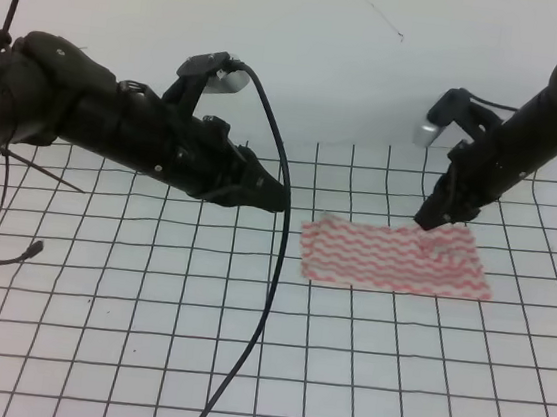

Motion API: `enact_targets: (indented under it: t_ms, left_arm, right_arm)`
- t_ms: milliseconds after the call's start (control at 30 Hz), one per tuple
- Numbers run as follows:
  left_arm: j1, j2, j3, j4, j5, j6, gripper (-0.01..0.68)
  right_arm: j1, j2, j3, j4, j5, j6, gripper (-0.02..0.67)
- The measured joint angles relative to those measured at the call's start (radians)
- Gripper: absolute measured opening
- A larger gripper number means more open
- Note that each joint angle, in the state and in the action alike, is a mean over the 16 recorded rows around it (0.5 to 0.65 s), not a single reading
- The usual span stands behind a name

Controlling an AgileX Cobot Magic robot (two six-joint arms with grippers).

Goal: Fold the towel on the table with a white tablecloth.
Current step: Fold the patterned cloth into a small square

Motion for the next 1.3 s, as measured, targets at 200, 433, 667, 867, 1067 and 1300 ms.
enact_targets:
  t_ms: [200,433,667,867,1067,1300]
  left_arm:
    - [0.0,0.0,0.0,0.0,-0.003,0.0,0.0]
    - [0.0,0.0,0.0,0.0,-0.01,0.0,0.0]
    - [0.0,0.0,0.0,-0.001,-0.018,0.0,0.0]
    - [0.0,0.0,0.0,-0.003,-0.022,0.0,0.0]
    - [0.0,-0.001,0.0,-0.005,-0.023,0.0,0.0]
    - [0.0,-0.002,0.001,-0.006,-0.023,0.0,0.0]
  right_arm:
    - [0.0,-0.003,-0.023,-0.076,0.019,0.032,0.199]
    - [0.001,0.018,-0.029,-0.141,0.057,0.071,0.199]
    - [0.002,0.038,-0.029,-0.106,0.088,0.052,0.174]
    - [0.002,0.043,-0.029,-0.068,0.095,0.018,0.104]
    - [0.002,0.043,-0.036,-0.072,0.096,0.011,0.033]
    - [0.002,0.044,-0.052,-0.111,0.09,0.065,0.026]
